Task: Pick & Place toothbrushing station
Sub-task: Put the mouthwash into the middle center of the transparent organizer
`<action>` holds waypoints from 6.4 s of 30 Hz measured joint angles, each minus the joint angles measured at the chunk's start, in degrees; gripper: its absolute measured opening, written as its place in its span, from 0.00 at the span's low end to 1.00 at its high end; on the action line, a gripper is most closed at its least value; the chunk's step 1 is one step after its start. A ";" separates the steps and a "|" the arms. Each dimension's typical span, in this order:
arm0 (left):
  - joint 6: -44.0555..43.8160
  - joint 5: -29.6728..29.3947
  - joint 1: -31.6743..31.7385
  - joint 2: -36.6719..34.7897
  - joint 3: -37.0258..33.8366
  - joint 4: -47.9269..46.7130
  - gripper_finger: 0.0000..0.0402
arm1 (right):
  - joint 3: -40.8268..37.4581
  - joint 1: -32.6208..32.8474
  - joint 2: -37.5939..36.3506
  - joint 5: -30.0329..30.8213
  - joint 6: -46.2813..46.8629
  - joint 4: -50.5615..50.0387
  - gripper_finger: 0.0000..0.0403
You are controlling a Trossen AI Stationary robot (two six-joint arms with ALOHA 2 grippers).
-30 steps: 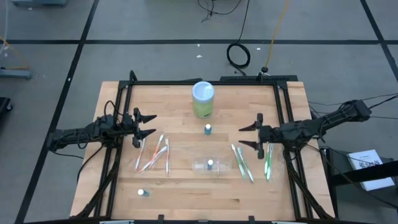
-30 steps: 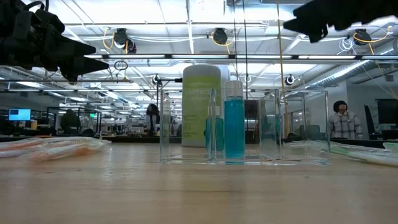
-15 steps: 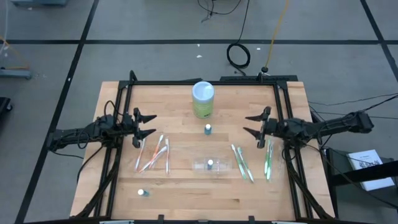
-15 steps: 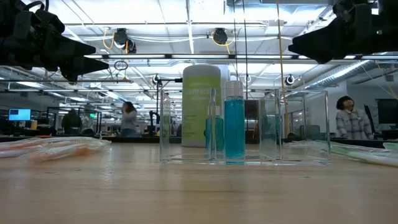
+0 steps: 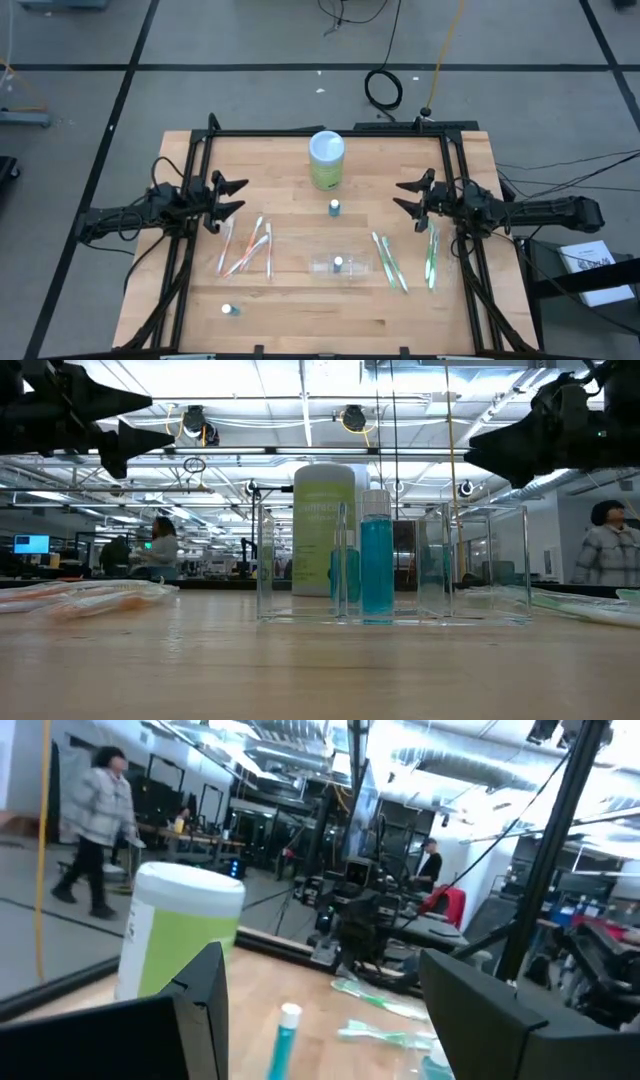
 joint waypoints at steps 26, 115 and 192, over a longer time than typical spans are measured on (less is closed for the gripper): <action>-6.90 -8.15 -23.28 38.21 27.06 -17.32 0.58 | 2.23 -12.05 -1.35 -9.63 -1.29 -3.00 0.52; -60.39 -7.23 -63.11 88.13 58.87 -58.33 0.02 | 2.31 -20.04 -1.17 -14.10 -0.89 6.51 0.52; 6.38 3.63 -16.78 96.03 70.98 -28.98 0.00 | 14.05 -0.71 30.00 -6.08 -2.38 6.42 0.52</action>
